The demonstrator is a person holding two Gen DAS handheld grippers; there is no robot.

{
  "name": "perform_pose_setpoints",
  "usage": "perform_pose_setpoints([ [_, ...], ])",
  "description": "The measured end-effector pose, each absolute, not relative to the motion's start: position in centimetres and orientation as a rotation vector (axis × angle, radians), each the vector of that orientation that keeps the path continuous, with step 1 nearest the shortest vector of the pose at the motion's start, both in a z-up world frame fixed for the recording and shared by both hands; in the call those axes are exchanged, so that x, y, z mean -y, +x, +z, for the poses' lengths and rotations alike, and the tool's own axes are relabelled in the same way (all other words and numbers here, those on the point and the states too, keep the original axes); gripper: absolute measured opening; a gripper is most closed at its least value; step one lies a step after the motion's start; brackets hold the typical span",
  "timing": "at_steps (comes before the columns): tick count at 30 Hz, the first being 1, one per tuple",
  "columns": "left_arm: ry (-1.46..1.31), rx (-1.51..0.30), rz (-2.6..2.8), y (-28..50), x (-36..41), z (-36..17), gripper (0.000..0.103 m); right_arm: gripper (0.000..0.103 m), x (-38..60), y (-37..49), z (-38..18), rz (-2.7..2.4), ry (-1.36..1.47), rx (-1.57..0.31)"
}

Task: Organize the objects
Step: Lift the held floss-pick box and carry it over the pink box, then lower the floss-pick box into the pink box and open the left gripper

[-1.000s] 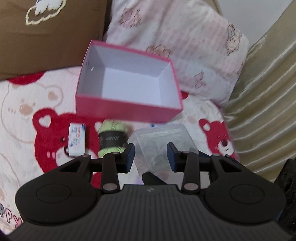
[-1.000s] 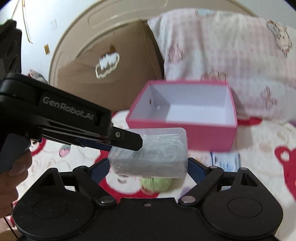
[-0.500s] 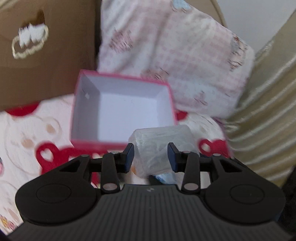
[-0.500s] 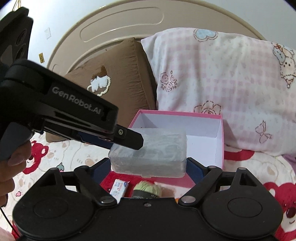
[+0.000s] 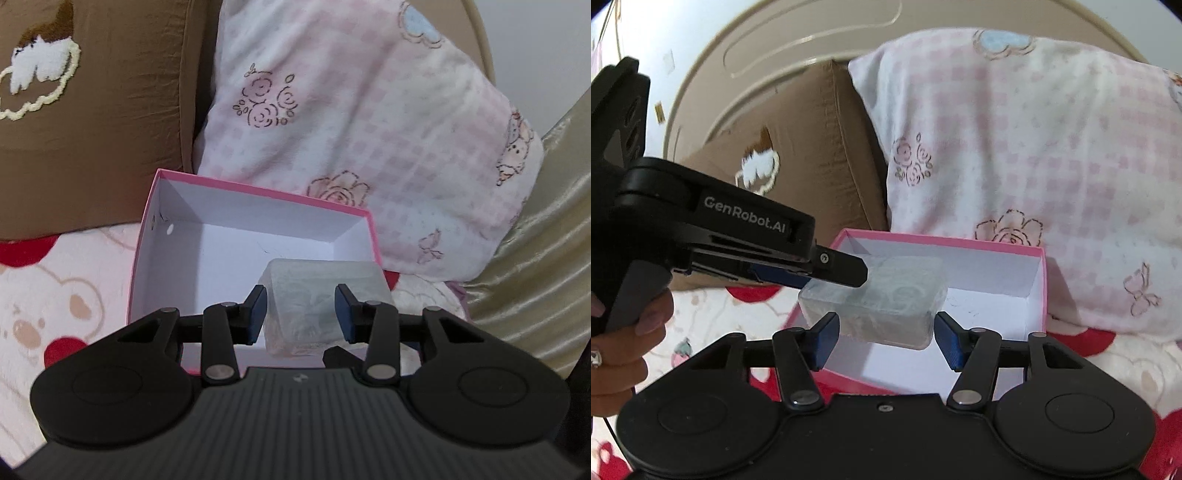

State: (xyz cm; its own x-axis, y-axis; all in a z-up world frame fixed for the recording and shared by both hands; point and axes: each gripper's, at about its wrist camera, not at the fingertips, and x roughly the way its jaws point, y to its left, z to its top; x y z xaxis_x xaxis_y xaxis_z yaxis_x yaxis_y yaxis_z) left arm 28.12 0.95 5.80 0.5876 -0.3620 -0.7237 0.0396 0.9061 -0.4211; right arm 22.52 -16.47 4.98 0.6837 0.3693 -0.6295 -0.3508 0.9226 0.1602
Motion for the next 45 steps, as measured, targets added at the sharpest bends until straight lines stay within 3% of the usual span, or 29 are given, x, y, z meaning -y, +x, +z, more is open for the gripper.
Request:
perform_pose_setpoints([
  [18,-0.258,-0.999,-0.212,35.2,0.2,-3.4,0.037,0.059,16.0,31.5,-4.6,0.393,0.004,-0.921],
  [40,-0.432,-1.064,-0.134,39.3,-0.5,-8.3,0.035,0.057,14.9,36.8,-8.3,0.314,-0.027,-1.087],
  [42,-0.402,-1.063,-0.129,39.3,-0.4,-8.2,0.030,0.057,14.7,36.8,-8.2,0.304,-0.037,-1.089],
  [45,-0.432,-1.068,-0.121,39.1,-0.7,-8.5,0.030,0.056,14.3,36.7,-8.1,0.286,-0.072,-1.074],
])
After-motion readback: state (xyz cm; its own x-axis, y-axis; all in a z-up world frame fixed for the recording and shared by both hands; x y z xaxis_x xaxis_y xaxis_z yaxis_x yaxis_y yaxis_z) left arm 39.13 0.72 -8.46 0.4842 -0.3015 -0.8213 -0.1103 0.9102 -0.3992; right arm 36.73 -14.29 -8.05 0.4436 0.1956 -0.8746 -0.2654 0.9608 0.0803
